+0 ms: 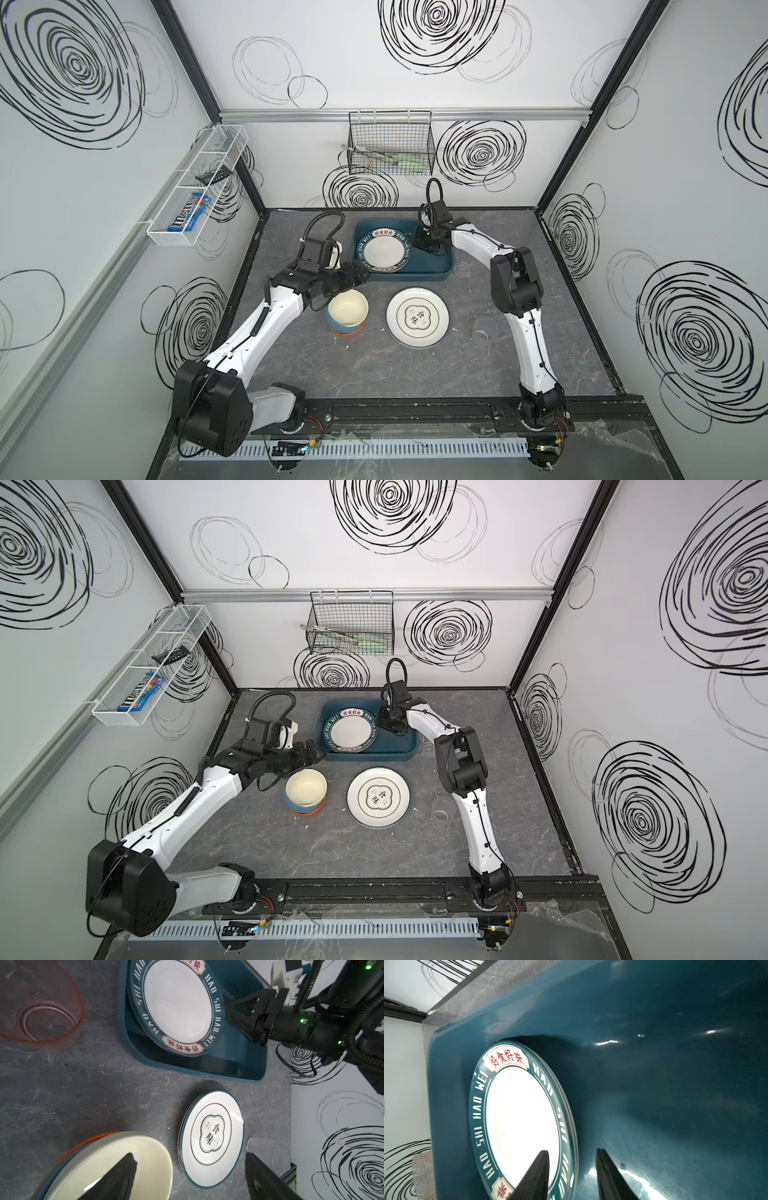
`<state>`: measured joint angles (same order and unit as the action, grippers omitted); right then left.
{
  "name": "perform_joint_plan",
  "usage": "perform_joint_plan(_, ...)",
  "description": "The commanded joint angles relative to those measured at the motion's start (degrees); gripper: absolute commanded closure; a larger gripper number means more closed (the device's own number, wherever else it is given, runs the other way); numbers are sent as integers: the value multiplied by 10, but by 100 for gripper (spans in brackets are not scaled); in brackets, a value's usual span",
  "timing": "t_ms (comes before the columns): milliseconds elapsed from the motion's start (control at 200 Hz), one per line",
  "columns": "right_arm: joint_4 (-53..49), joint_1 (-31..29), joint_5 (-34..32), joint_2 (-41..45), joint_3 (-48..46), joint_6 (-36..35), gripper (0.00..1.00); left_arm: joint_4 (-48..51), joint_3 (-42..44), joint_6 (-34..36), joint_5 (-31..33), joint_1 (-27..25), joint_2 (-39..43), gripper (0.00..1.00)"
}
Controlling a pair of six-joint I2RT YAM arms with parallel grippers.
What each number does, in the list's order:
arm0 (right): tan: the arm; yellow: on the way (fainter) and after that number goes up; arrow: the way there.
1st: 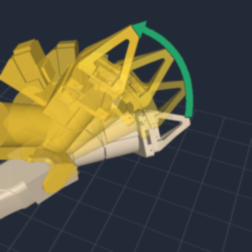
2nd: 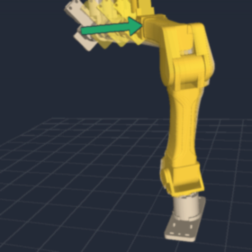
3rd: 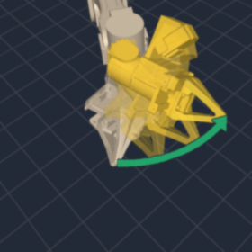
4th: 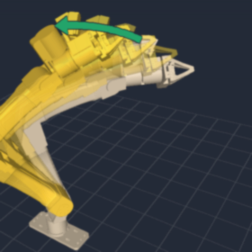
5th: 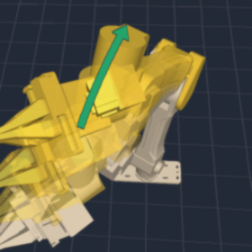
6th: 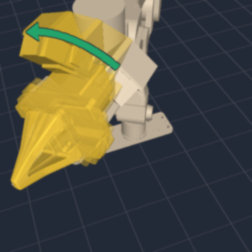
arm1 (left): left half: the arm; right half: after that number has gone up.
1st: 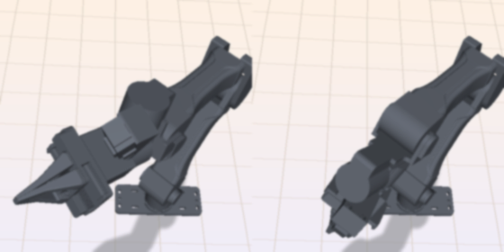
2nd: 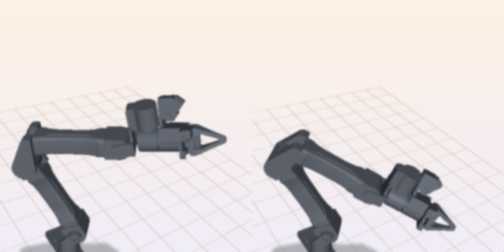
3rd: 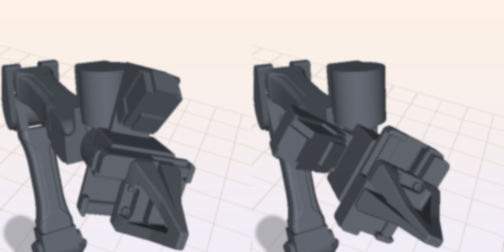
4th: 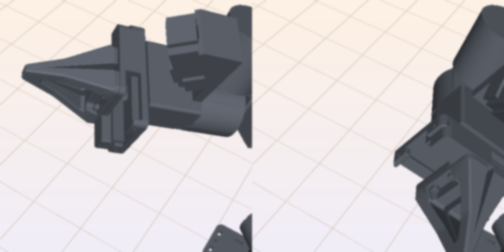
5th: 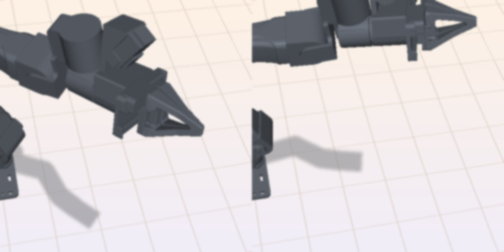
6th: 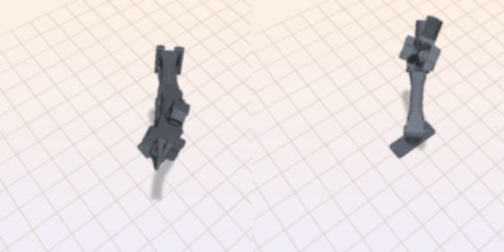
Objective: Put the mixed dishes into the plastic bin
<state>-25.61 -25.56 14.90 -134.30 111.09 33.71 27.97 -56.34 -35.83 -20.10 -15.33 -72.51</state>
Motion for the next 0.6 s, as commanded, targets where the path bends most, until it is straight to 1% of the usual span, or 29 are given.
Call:
perform_joint_plan(0,-46,-5,-28,41,12,-18,58,-10,4,2,5,-14,19,14)
perform_joint_plan(90,-45,-7,-36,74,-13,-27,58,-4,3,4,15,-29,23,14)
perform_joint_plan(255,-26,-8,-42,152,-86,-38,57,8,-2,5,41,-63,31,15)
perform_joint_plan(595,-5,-8,-12,328,-265,-61,52,29,-23,0,94,-152,13,17)
